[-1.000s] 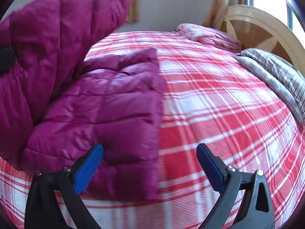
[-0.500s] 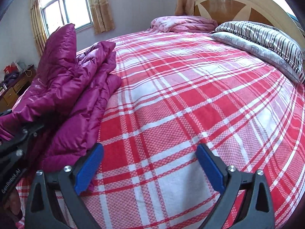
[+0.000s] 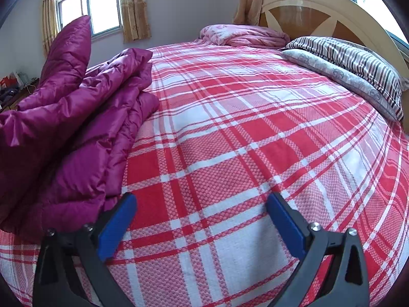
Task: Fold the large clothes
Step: 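Fold the held jacket edge over the bundle with the left gripper, release, then grasp the folded jacket bundle from both sides with both grippers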
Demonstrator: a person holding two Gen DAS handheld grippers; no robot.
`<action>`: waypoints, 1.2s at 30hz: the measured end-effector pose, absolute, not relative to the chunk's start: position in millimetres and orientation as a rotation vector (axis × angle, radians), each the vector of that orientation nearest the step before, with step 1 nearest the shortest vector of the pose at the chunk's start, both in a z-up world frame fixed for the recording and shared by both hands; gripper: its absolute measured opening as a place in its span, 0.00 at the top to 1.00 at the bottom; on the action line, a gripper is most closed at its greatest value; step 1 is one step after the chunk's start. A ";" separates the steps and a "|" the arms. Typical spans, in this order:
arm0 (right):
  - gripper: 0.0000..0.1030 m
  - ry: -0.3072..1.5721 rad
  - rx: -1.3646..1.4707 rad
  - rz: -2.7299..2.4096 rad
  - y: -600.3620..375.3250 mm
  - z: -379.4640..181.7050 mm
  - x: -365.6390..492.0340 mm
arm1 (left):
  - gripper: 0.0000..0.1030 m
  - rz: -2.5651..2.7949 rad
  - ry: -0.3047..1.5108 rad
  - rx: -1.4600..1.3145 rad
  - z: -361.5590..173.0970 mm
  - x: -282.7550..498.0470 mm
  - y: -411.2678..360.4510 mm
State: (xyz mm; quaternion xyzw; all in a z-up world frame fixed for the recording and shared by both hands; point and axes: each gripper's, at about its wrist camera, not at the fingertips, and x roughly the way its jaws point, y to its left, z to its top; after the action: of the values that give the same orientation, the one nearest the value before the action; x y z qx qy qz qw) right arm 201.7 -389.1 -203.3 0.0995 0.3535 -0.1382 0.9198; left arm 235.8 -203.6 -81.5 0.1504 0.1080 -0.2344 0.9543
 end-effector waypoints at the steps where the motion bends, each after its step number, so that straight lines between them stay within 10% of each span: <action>1: 0.00 0.716 0.228 -0.280 -390.1 -201.4 198.5 | 0.12 -0.406 0.247 0.309 -86.5 251.4 -197.2; 10: 0.09 0.469 0.376 -0.107 -382.7 -133.4 174.0 | 0.12 -0.383 0.470 0.210 -131.7 311.5 -188.0; 13: 0.27 0.500 0.323 -0.004 -360.9 -126.6 188.1 | 0.12 -0.414 0.461 0.280 -134.5 302.9 -211.1; 15: 0.58 0.568 0.297 0.020 -351.6 -137.1 200.5 | 0.12 -0.428 0.463 0.291 -134.1 300.1 -218.3; 18: 0.70 0.679 0.268 -0.026 -350.5 -165.9 214.8 | 0.12 -0.446 0.476 0.291 -132.9 300.7 -224.0; 25: 0.68 0.733 0.238 -0.042 -351.7 -163.7 213.1 | 0.12 -0.403 0.406 0.164 -98.0 307.5 -174.4; 28: 0.33 0.629 0.222 -0.092 -349.2 -124.9 215.1 | 0.12 -0.322 0.393 0.133 -85.7 326.5 -156.5; 36: 0.33 0.546 0.299 0.066 -321.3 -74.1 309.5 | 0.12 -0.193 0.528 0.042 -96.0 372.9 -143.5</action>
State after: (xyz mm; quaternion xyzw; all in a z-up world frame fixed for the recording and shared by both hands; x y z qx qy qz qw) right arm 309.5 -321.3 -74.1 0.1472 0.2688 0.0326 0.9513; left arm 372.9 -143.5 -96.0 0.0206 0.2604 -0.0951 0.9606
